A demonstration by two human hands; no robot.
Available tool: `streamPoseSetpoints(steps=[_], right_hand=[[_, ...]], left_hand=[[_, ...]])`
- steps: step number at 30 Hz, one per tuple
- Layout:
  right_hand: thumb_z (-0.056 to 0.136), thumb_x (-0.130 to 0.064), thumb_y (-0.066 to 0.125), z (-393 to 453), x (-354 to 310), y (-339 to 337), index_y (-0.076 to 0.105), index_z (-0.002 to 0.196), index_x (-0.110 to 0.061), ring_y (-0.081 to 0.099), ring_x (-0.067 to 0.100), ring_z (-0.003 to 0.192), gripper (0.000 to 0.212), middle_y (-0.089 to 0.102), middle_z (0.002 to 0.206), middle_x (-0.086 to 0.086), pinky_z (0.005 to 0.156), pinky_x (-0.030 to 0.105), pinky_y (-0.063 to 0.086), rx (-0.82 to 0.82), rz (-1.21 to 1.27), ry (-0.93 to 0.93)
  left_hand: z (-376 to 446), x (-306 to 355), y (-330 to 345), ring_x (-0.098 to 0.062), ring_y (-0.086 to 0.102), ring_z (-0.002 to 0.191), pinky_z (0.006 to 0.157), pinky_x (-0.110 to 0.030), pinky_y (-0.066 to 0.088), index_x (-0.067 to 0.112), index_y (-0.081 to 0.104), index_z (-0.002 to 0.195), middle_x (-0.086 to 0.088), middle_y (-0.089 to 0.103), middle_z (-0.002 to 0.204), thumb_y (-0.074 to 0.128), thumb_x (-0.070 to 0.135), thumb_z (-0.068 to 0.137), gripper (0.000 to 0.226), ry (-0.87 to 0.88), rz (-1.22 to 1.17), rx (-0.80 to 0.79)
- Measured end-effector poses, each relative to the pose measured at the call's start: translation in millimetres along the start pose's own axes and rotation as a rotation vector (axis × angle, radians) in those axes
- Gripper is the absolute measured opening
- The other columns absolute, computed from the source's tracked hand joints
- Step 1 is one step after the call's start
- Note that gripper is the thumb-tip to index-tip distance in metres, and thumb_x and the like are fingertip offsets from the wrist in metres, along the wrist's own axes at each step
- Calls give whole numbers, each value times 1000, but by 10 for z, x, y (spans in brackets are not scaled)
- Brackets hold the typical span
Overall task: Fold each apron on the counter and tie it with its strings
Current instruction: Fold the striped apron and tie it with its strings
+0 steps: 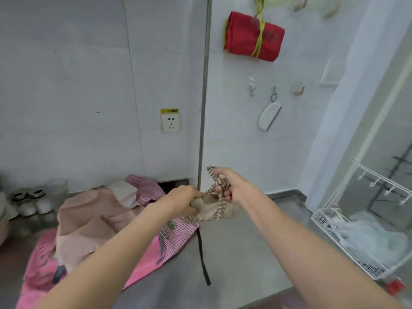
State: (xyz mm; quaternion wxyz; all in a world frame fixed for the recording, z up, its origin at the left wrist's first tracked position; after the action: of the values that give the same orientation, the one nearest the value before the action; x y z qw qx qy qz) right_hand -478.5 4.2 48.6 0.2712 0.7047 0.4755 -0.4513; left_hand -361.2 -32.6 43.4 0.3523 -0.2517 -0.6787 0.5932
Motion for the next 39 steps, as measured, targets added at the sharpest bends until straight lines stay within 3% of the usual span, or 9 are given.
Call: streamPoseSetpoints(steps=[4, 8, 10, 17, 20, 23, 28, 35, 39], right_hand=[[81, -31, 59, 112, -172, -406, 45, 70, -12, 32, 10, 23, 26, 51, 55, 8, 34, 12, 20, 27, 172, 18], [75, -3, 67, 118, -380, -439, 57, 75, -10, 53, 16, 55, 12, 59, 64, 8, 54, 23, 43, -27, -238, -176], [74, 11, 65, 86, -452, -450, 53, 90, -8, 56, 18, 64, 27, 57, 72, 10, 65, 28, 50, -47, -398, -230], [78, 2, 68, 63, -714, -520, 49, 113, -11, 49, 13, 60, 42, 57, 88, 10, 44, 22, 37, 5, -397, -240], [79, -3, 67, 44, -946, -616, 50, 99, -12, 48, 15, 58, 28, 55, 78, 8, 39, 20, 34, 146, -317, -348], [73, -5, 68, -20, -1135, -663, 50, 78, -19, 61, 23, 78, 23, 62, 88, 10, 61, 30, 51, 274, -283, -437], [78, 13, 53, -167, -1348, -768, 53, 69, -2, 43, 4, 25, 17, 54, 37, 4, 27, 13, 24, 221, 223, -442], [86, 7, 54, -621, -2077, -975, 54, 76, -1, 43, 2, 31, 13, 59, 62, 11, 28, 12, 25, 134, 368, -659], [86, 5, 54, -892, -2551, -1268, 55, 75, 0, 39, 2, 29, 12, 61, 55, 9, 27, 13, 22, 216, 454, -762]], left_hand=[[299, 246, -84, -24, 54, 103, 85, -34, 44, 16, 57, 123, -6, 56, 110, 62, 20, 83, 41, 58, 0, -58], [473, 349, -158, -24, 56, 98, 85, -36, 47, 12, 59, 118, -8, 60, 108, 63, 17, 82, 37, 84, 6, -146], [528, 341, -201, -20, 55, 95, 83, -34, 47, 16, 58, 122, -4, 61, 106, 65, 17, 81, 41, 84, 4, -169], [623, 292, -565, -13, 55, 96, 83, -23, 46, 20, 54, 127, 2, 61, 111, 70, 22, 79, 50, 68, -215, -99], [590, 202, -802, -7, 56, 89, 73, -13, 43, 21, 53, 116, 8, 59, 100, 71, 23, 80, 40, 41, -498, 91], [599, 200, -936, -13, 58, 89, 80, -25, 48, 23, 50, 103, 7, 59, 93, 71, 24, 80, 31, 64, -556, 201], [571, 319, -1211, -18, 61, 89, 80, -35, 52, 23, 53, 96, 4, 61, 91, 68, 17, 83, 21, 148, -589, 185], [652, 636, -2072, -22, 60, 92, 85, -40, 49, 20, 54, 100, -2, 62, 98, 67, 23, 84, 21, 257, -430, 307], [692, 904, -2523, -19, 59, 88, 85, -42, 51, 11, 56, 102, -6, 61, 95, 65, 16, 86, 19, 298, -673, 327]])
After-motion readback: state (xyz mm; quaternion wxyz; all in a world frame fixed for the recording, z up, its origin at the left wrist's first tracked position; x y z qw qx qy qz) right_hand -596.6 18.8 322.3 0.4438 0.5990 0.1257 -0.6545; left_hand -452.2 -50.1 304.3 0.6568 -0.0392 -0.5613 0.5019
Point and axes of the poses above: each hand's wrist, its own z-axis towards the middle knuckle, its own y-axis out of the palm, x = y × z, the point moved 7 cm from there along z, towards the middle knuckle
